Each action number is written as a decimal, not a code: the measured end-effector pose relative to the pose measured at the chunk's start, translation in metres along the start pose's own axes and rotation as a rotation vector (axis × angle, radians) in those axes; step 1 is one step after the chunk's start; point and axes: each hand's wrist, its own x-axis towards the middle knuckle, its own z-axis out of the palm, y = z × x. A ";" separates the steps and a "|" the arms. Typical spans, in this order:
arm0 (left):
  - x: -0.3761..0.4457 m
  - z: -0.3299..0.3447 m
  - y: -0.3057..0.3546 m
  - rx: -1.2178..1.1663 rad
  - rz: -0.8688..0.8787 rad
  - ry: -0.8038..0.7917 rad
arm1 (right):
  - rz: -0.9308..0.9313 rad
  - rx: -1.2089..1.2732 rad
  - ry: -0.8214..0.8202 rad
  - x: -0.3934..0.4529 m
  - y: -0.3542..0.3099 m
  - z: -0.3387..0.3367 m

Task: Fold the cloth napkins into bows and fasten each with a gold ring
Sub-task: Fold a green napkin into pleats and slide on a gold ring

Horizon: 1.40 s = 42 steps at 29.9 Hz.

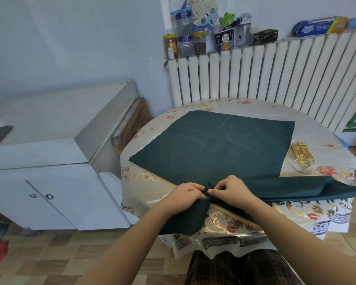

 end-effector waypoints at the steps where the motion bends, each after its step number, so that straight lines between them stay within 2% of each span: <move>1: -0.001 -0.001 0.000 -0.001 0.004 -0.025 | 0.001 -0.002 -0.004 0.000 -0.001 -0.001; 5: -0.002 -0.007 0.002 0.002 0.031 -0.076 | 0.001 0.002 -0.046 0.001 -0.003 -0.003; 10: 0.001 -0.008 -0.006 0.100 0.174 0.063 | -0.098 0.000 -0.059 -0.002 0.006 -0.005; 13: 0.001 0.001 -0.012 0.176 0.253 0.019 | -0.147 0.011 -0.047 -0.006 0.011 -0.007; 16: 0.000 0.012 -0.019 0.178 0.244 0.019 | -0.175 0.013 -0.045 -0.006 0.014 -0.007; 21: -0.006 0.029 -0.023 0.230 0.254 0.087 | -0.177 -0.028 -0.159 -0.007 0.014 -0.011; 25: -0.008 0.030 -0.009 0.343 0.173 -0.004 | -0.191 -0.069 -0.185 -0.005 0.015 -0.012; 27: -0.006 0.026 -0.004 0.297 0.140 -0.038 | -0.228 -0.089 -0.162 -0.005 0.016 -0.011; 30: 0.001 0.013 -0.003 0.117 0.125 0.006 | -0.262 -0.078 -0.145 -0.006 0.019 -0.011; 32: 0.004 0.008 -0.008 0.103 0.156 0.042 | -0.277 -0.059 -0.153 -0.007 0.021 -0.013; 36: 0.002 0.012 -0.020 0.242 0.256 0.008 | -0.300 -0.035 -0.202 -0.008 0.025 -0.020; 40: 0.002 0.017 -0.023 0.215 0.251 -0.015 | -0.298 -0.012 -0.266 -0.008 0.027 -0.026; 42: 0.000 0.021 -0.023 0.279 0.247 -0.010 | -0.303 -0.017 -0.313 -0.009 0.028 -0.029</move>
